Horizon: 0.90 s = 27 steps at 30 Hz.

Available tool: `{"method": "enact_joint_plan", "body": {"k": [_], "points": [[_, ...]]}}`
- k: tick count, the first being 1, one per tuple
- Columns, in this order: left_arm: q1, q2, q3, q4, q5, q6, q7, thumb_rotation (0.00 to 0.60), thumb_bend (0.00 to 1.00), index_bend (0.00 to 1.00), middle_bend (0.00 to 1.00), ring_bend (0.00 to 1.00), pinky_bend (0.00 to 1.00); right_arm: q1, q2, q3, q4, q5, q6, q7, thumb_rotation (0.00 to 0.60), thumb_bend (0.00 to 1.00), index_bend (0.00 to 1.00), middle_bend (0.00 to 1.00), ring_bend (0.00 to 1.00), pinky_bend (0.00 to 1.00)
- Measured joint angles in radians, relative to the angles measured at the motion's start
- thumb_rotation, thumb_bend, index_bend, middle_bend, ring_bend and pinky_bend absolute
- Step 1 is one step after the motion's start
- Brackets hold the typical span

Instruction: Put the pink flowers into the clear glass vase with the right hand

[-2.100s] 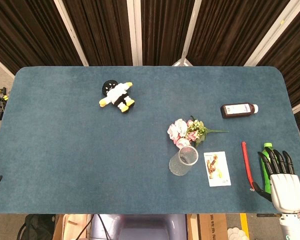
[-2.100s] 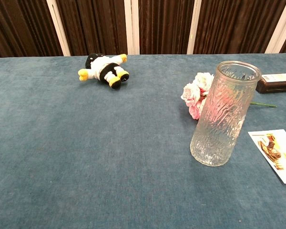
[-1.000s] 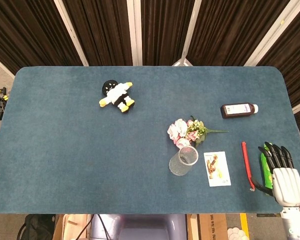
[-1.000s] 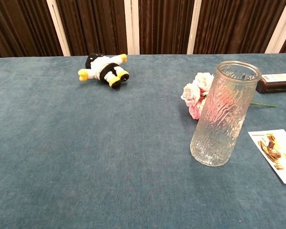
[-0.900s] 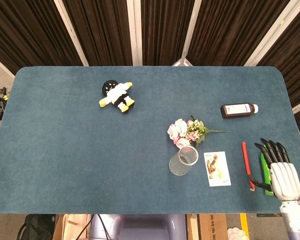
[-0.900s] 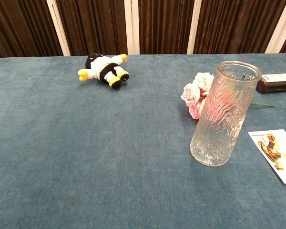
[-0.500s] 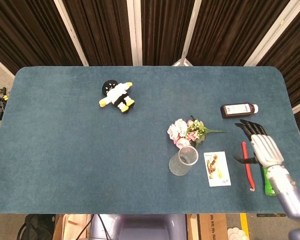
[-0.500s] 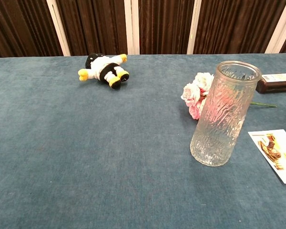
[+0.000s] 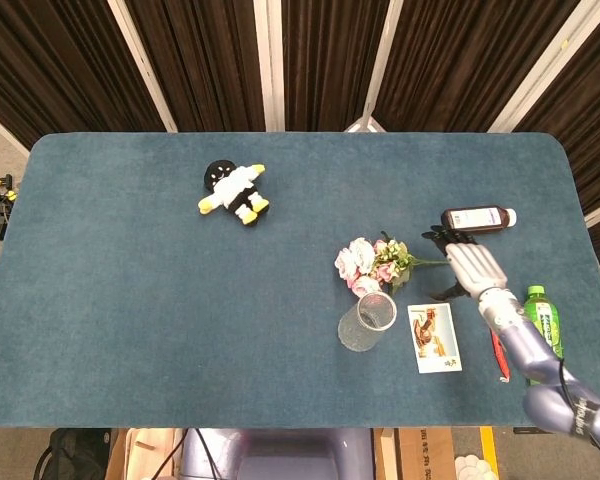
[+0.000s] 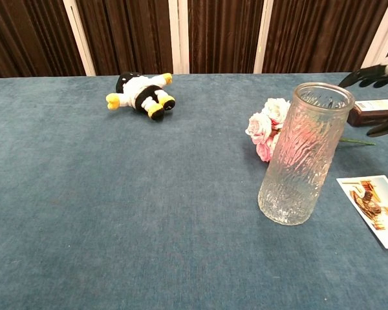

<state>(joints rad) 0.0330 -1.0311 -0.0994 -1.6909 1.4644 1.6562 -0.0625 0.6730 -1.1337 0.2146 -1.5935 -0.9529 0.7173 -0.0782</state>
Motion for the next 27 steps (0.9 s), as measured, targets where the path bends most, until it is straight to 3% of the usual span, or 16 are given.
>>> {"method": "enact_joint_plan", "body": {"k": [23,27], "points": [[-0.016,-0.021,-0.006,-0.013,-0.025,-0.029,0.066,0.6,0.27,0.14,0.0,0.0,0.02,0.186,-0.258,-0.029,0.226,0.14,-0.068,-0.126,0.6,0.2,0.13,0.07,0.0,0.0],[-0.019,-0.025,-0.008,-0.013,-0.028,-0.032,0.069,0.6,0.27,0.14,0.0,0.0,0.02,0.203,-0.29,-0.031,0.251,0.167,-0.061,-0.141,0.6,0.2,0.14,0.09,0.04,0.0]]}}
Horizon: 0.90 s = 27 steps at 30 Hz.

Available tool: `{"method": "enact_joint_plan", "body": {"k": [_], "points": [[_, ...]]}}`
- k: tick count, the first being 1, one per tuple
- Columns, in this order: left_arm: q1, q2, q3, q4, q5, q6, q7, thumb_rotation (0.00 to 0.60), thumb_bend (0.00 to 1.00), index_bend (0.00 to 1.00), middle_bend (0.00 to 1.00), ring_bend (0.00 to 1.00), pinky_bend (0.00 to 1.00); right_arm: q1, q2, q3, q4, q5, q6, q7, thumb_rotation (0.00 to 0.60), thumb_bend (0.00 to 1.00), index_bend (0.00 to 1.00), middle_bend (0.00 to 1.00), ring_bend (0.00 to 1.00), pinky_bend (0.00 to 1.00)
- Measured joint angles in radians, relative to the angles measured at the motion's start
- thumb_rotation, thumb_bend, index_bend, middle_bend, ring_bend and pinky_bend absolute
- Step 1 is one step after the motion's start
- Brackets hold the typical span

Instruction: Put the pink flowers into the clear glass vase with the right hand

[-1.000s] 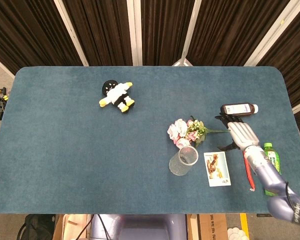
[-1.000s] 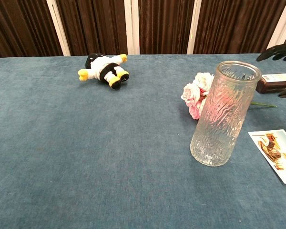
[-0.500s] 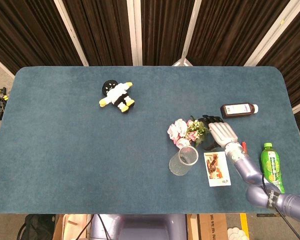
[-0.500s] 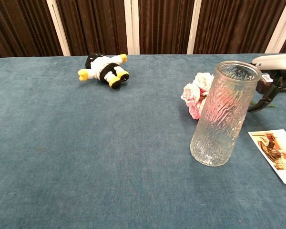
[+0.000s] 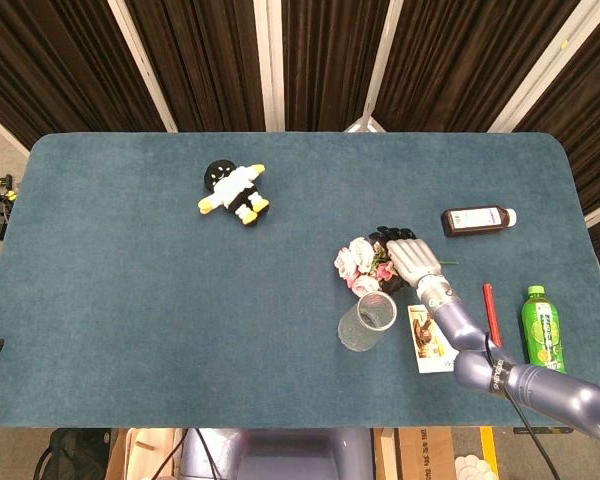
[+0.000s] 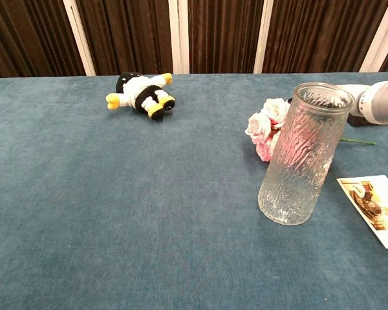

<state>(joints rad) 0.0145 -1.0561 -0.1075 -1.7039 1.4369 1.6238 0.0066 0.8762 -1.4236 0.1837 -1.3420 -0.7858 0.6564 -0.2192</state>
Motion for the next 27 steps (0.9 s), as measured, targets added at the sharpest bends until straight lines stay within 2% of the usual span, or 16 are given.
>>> {"method": "enact_joint_plan", "body": {"k": [5,10,12,16,22,27], "points": [[-0.001,-0.001,-0.001,0.0,-0.004,-0.003,0.0,0.6,0.27,0.14,0.0,0.0,0.02,0.014,-0.023,-0.011,0.028,0.025,0.009,-0.024,0.6,0.2,0.19,0.17,0.15,0.0],[-0.003,-0.001,0.0,-0.002,-0.004,-0.006,0.001,0.6,0.27,0.14,0.0,0.0,0.02,0.018,-0.037,-0.012,0.04,0.031,0.029,-0.03,0.6,0.21,0.31,0.32,0.31,0.0],[-0.003,-0.001,0.001,-0.003,-0.002,-0.007,0.001,0.6,0.27,0.14,0.0,0.0,0.02,0.015,-0.045,-0.01,0.045,0.022,0.05,-0.028,0.6,0.25,0.36,0.38,0.36,0.0],[-0.004,0.0,0.004,-0.006,0.001,-0.011,0.001,0.6,0.27,0.14,0.0,0.0,0.02,0.011,-0.053,-0.01,0.05,0.007,0.067,-0.028,0.6,0.3,0.38,0.4,0.38,0.0],[-0.002,0.003,0.005,-0.008,0.005,-0.008,-0.005,0.6,0.27,0.15,0.0,0.0,0.02,0.019,-0.032,-0.022,0.037,0.039,0.016,-0.033,0.6,0.31,0.39,0.4,0.39,0.0],[-0.002,0.004,0.005,-0.008,0.004,-0.008,-0.008,0.6,0.27,0.15,0.0,0.0,0.02,0.021,-0.032,-0.018,0.035,0.031,0.022,-0.028,0.6,0.35,0.44,0.43,0.45,0.03]]}}
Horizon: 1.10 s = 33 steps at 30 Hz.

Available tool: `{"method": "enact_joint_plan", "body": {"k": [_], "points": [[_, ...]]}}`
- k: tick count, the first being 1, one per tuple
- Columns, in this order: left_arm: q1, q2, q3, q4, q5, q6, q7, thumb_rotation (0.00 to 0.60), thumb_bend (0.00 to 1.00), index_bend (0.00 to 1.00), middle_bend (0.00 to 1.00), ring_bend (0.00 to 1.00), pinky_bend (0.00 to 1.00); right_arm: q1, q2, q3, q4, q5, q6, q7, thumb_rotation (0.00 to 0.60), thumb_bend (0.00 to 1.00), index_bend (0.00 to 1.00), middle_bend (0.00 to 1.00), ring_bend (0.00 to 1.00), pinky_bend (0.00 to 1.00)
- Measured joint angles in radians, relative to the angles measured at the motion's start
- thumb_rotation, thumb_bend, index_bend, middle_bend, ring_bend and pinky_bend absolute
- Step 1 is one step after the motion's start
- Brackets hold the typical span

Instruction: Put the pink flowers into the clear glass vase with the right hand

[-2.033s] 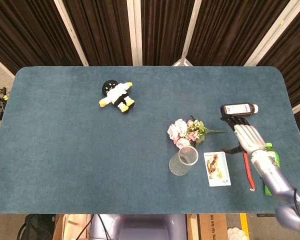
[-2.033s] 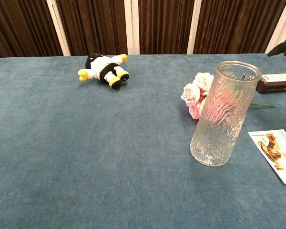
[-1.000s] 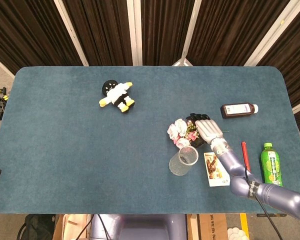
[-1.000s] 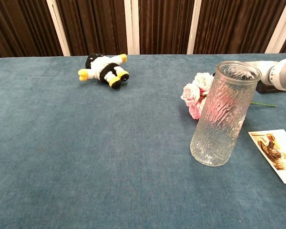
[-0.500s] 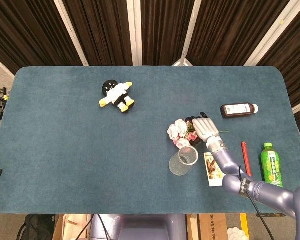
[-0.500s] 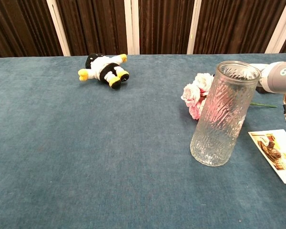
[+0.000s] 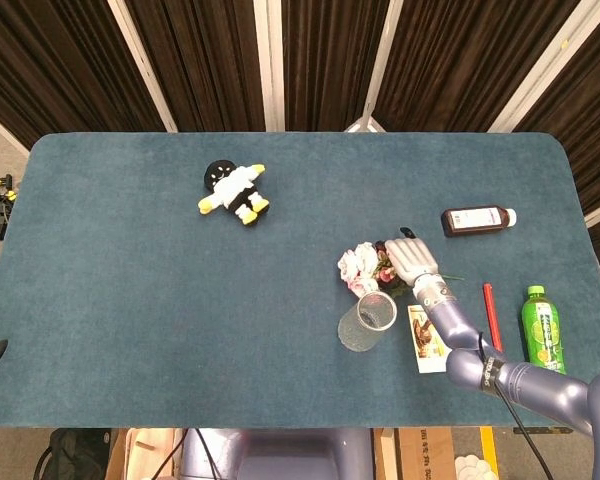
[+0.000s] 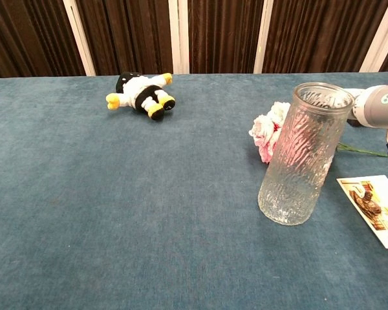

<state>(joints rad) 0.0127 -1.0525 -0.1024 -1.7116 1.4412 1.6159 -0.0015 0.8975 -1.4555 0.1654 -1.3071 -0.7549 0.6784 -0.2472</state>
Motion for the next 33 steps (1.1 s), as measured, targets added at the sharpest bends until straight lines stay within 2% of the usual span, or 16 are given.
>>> {"method": "enact_joint_plan", "body": {"k": [7,12,22,28,33], "points": [[-0.001,0.001,0.0,0.001,-0.002,-0.004,-0.004,0.6,0.27,0.15,0.0,0.0,0.02,-0.011,0.001,0.029,-0.006,-0.052,0.034,0.053,0.6,0.38,0.48,0.46,0.48,0.05],[0.002,0.005,-0.003,0.002,-0.005,0.002,-0.017,0.6,0.27,0.15,0.0,0.0,0.02,-0.041,0.014,0.085,-0.02,-0.093,0.072,0.175,0.6,0.38,0.48,0.47,0.49,0.06],[0.005,0.006,-0.006,0.004,-0.002,0.011,-0.034,0.6,0.27,0.15,0.0,0.0,0.02,-0.152,0.116,0.229,-0.098,-0.254,0.148,0.617,0.6,0.38,0.51,0.47,0.49,0.06],[0.007,0.003,-0.006,0.006,0.007,0.019,-0.046,0.6,0.27,0.15,0.0,0.0,0.02,-0.235,0.221,0.333,-0.229,-0.283,0.179,0.889,0.6,0.38,0.52,0.47,0.49,0.06],[0.009,0.004,-0.008,0.011,0.014,0.029,-0.06,0.6,0.27,0.15,0.0,0.0,0.02,-0.327,0.353,0.433,-0.403,-0.318,0.189,1.141,0.6,0.38,0.53,0.47,0.49,0.06]]}}
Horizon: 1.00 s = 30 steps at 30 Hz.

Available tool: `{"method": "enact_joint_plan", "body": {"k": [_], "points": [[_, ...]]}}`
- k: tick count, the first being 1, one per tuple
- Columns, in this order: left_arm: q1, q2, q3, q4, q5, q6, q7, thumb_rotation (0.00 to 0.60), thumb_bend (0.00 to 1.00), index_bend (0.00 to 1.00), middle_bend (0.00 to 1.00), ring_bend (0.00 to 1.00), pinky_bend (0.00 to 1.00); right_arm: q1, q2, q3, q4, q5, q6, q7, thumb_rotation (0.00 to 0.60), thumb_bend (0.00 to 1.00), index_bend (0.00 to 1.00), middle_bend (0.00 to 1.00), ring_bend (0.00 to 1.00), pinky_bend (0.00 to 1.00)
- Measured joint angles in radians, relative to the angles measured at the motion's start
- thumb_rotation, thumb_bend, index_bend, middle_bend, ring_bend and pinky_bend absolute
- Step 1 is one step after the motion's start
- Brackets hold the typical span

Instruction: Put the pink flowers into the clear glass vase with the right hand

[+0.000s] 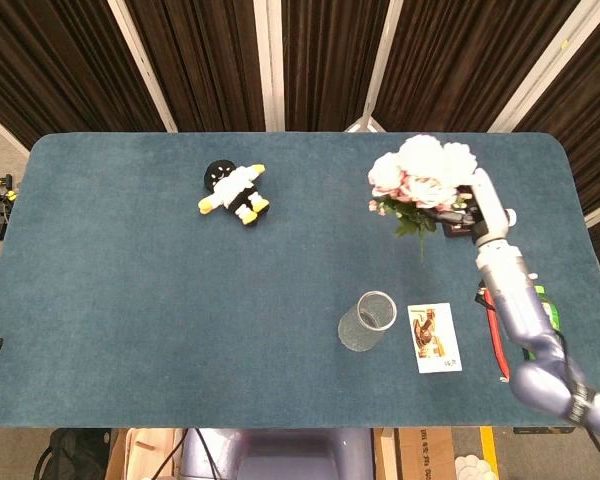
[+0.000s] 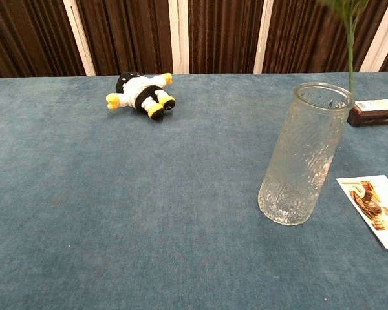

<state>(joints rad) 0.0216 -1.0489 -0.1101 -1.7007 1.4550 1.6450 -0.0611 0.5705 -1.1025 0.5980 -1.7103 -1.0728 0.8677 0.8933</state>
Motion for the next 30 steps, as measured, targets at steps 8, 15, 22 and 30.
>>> {"method": "enact_joint_plan", "body": {"k": [8,15,22,30], "points": [[0.007,-0.015,-0.02,0.039,0.005,0.041,-0.049,0.6,0.27,0.15,0.0,0.0,0.02,-0.122,0.182,0.106,-0.301,-0.045,0.084,0.109,0.6,0.38,0.55,0.47,0.49,0.06],[0.016,-0.005,-0.027,0.048,-0.004,0.051,-0.084,0.6,0.27,0.15,0.0,0.0,0.02,-0.155,0.248,0.15,-0.501,-0.008,0.162,0.067,0.6,0.38,0.55,0.47,0.49,0.06],[0.026,0.004,-0.028,0.051,0.001,0.065,-0.11,0.6,0.27,0.15,0.0,0.0,0.02,-0.125,0.204,0.119,-0.561,0.039,0.216,-0.032,0.6,0.38,0.55,0.47,0.49,0.06],[0.029,0.006,-0.032,0.053,-0.004,0.067,-0.119,0.6,0.27,0.15,0.0,0.0,0.02,-0.077,0.104,0.04,-0.518,0.033,0.239,-0.098,0.6,0.38,0.56,0.47,0.49,0.06]]}}
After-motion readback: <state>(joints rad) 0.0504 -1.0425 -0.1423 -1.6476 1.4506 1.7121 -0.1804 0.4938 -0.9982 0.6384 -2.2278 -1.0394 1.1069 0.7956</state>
